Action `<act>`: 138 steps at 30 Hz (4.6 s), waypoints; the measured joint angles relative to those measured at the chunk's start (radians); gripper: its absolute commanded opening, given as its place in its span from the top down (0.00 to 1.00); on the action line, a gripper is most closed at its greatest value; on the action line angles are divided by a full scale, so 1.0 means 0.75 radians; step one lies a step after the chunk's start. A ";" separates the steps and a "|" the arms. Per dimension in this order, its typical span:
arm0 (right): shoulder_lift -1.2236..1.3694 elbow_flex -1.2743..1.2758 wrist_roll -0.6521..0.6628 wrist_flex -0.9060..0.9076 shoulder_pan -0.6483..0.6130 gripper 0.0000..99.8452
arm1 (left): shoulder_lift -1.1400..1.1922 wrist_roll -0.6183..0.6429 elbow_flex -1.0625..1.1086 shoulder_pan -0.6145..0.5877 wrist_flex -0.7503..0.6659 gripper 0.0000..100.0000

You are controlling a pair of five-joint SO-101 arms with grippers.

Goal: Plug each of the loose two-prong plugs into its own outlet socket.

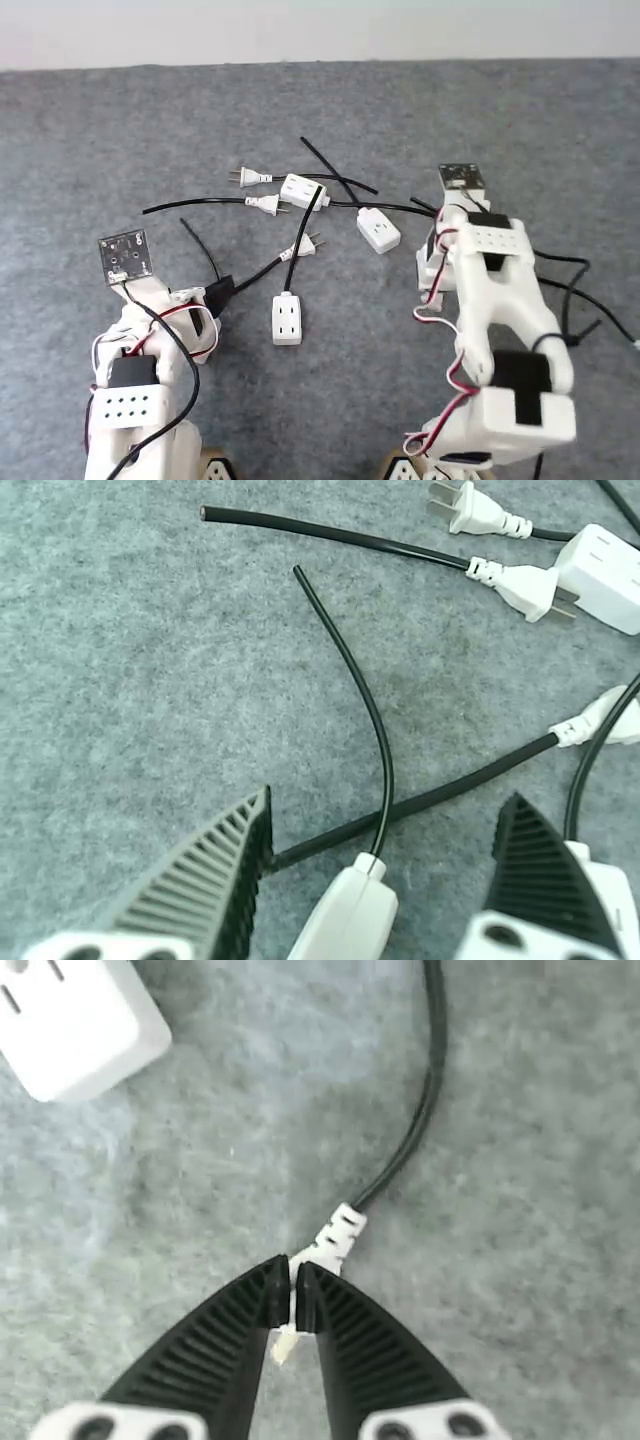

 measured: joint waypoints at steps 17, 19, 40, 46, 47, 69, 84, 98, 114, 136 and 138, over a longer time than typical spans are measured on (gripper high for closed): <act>0.366 -0.403 0.035 0.200 -0.051 0.99 | 0.000 0.000 0.000 0.000 0.000 0.67; 0.340 -0.393 0.035 0.145 -0.051 0.99 | 0.000 0.000 0.000 0.000 0.000 0.67; -0.415 0.307 -0.127 -0.084 0.127 0.94 | 0.000 0.000 0.000 0.000 0.000 0.67; -0.338 0.329 -0.211 -0.178 0.092 0.98 | 0.000 0.000 0.000 0.000 0.000 0.67; -0.301 0.329 -0.215 -0.207 0.080 0.99 | 0.000 0.000 0.000 0.000 0.000 0.67; -0.018 0.068 -0.372 -0.133 0.057 0.98 | 0.000 0.000 0.000 0.000 0.000 0.67; -0.012 0.063 -0.391 -0.131 0.057 0.92 | 0.000 0.000 0.000 0.000 0.000 0.67; -0.012 0.061 -0.481 -0.131 0.031 0.92 | 0.000 0.000 0.000 0.000 0.000 0.67; -0.008 0.059 -0.489 -0.170 0.029 0.92 | 0.000 0.000 0.000 0.000 0.000 0.67; 0.280 -0.276 -0.487 0.068 0.031 0.99 | 0.000 0.000 0.000 0.000 0.000 0.67; 0.280 -0.276 -0.483 0.068 0.033 0.99 | 0.000 0.000 0.000 0.000 0.000 0.67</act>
